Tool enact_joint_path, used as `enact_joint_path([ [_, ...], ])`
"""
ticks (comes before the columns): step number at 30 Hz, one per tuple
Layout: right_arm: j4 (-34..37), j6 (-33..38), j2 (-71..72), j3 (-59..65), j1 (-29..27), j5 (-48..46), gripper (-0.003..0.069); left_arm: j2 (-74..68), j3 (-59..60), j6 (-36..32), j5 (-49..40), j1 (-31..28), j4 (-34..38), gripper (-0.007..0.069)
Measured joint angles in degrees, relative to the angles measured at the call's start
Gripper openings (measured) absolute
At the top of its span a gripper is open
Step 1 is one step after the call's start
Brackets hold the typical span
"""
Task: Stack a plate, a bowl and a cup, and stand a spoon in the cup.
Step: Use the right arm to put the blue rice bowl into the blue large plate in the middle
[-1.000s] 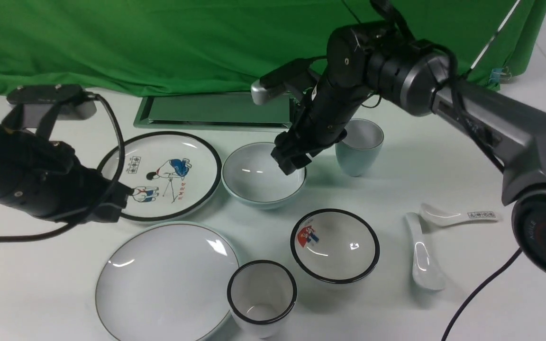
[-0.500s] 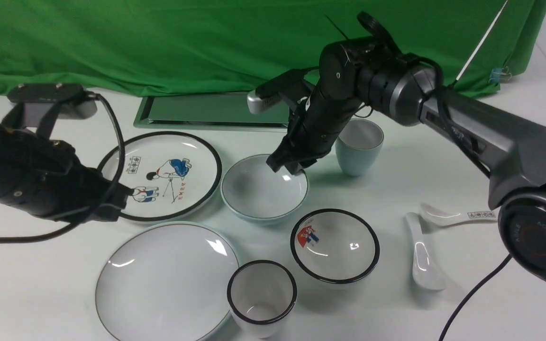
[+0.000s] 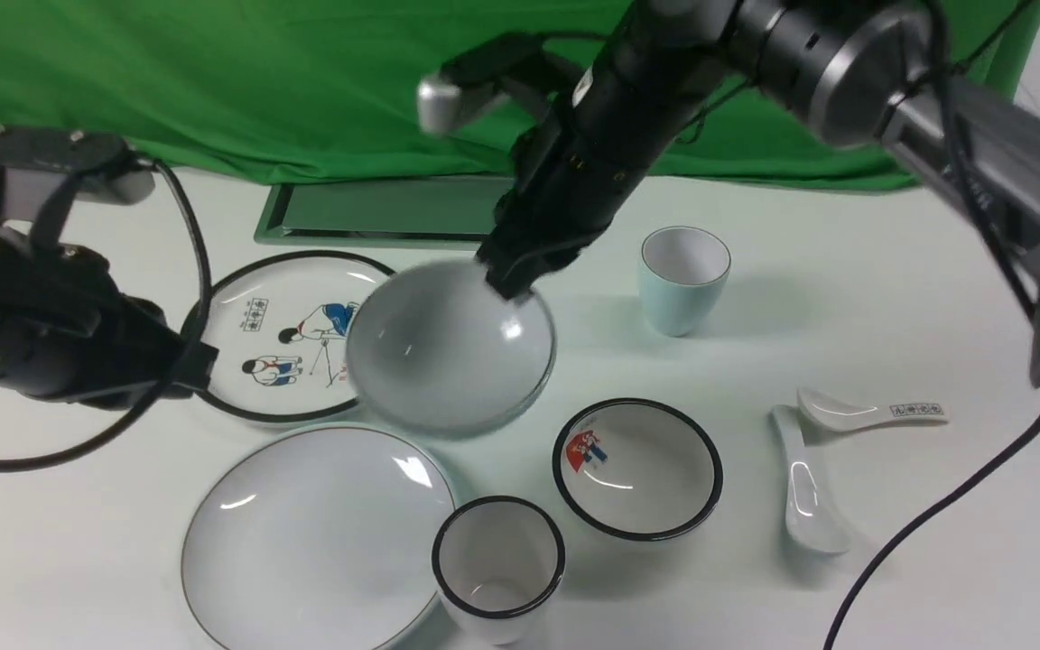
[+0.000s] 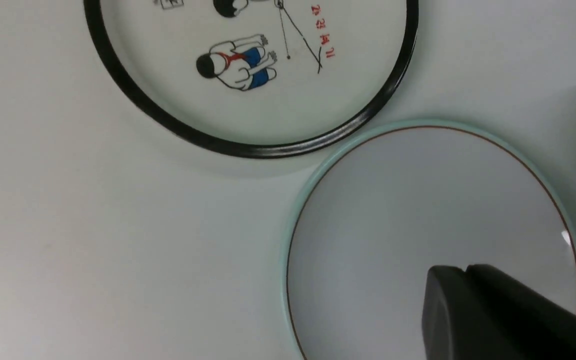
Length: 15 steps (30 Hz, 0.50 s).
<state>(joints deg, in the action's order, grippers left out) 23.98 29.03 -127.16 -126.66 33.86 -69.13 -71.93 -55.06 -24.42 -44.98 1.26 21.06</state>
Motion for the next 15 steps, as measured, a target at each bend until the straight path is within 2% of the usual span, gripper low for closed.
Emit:
enact_joint_path([
  [6,1.1,0.8,-2.7,6.1,6.2,6.3,0.0073,2.4,0.0,0.1,-0.1,0.0,-0.4,-0.0029],
  [15,2.7,0.7,-6.3,6.6,7.1,13.0,0.0073,3.2,0.0,0.3,-0.1,0.0,-0.4,-0.0029],
])
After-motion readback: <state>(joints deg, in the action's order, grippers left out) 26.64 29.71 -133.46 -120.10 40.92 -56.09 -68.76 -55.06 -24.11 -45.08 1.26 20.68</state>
